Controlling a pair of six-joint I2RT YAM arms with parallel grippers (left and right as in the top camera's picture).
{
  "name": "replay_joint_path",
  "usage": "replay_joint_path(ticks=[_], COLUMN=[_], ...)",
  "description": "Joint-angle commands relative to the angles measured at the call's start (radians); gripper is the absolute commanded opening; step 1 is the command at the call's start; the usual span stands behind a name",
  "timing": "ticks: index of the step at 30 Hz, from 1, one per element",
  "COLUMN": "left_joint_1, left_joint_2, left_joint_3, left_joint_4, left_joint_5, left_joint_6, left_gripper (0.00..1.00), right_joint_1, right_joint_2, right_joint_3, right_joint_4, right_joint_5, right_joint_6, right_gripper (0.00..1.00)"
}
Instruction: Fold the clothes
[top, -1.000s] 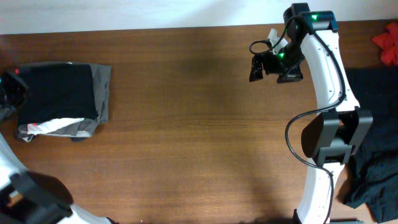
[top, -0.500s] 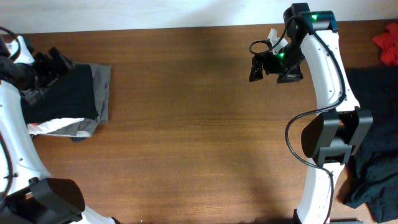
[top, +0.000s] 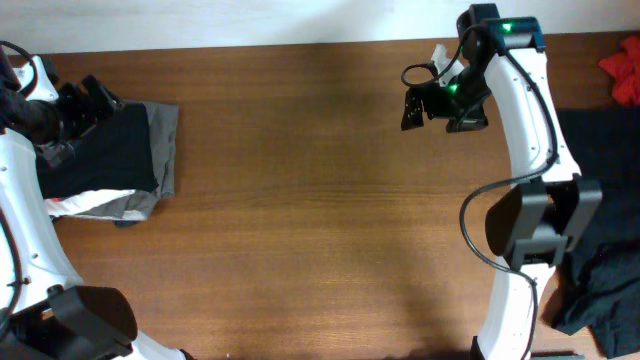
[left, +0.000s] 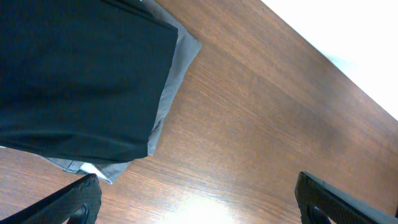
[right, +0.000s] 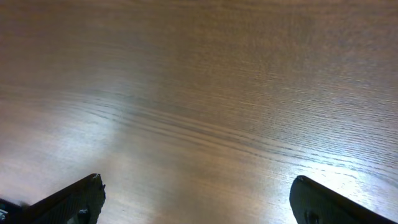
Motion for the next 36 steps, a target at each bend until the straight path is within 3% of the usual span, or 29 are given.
replay_joint_path(ticks=[1, 16, 21, 27, 36], left_joint_1=[0.002, 0.002, 0.002, 0.002, 0.002], left_joint_2=[0.006, 0.006, 0.006, 0.006, 0.006], left_joint_3=[-0.003, -0.003, -0.003, -0.003, -0.003], left_joint_4=[-0.002, -0.002, -0.002, -0.002, -0.001], left_joint_5=[0.01, 0.01, 0.01, 0.01, 0.01], left_joint_6=[0.008, 0.008, 0.008, 0.008, 0.008], left_gripper=[0.99, 0.99, 0.99, 0.99, 0.99], right_joint_1=[0.027, 0.171, 0.196, 0.193, 0.167], right_joint_2=[-0.2, -0.868, -1.089, -1.418, -1.913], right_joint_3=[0.009, 0.008, -0.064, -0.375, -1.007], right_joint_4=[-0.003, 0.006, 0.008, 0.123, 0.506], right_joint_5=[0.008, 0.096, 0.117, 0.117, 0.114], right_joint_6=[0.005, -0.026, -0.025, -0.025, 0.009], right_gripper=[0.99, 0.99, 0.99, 0.99, 0.99])
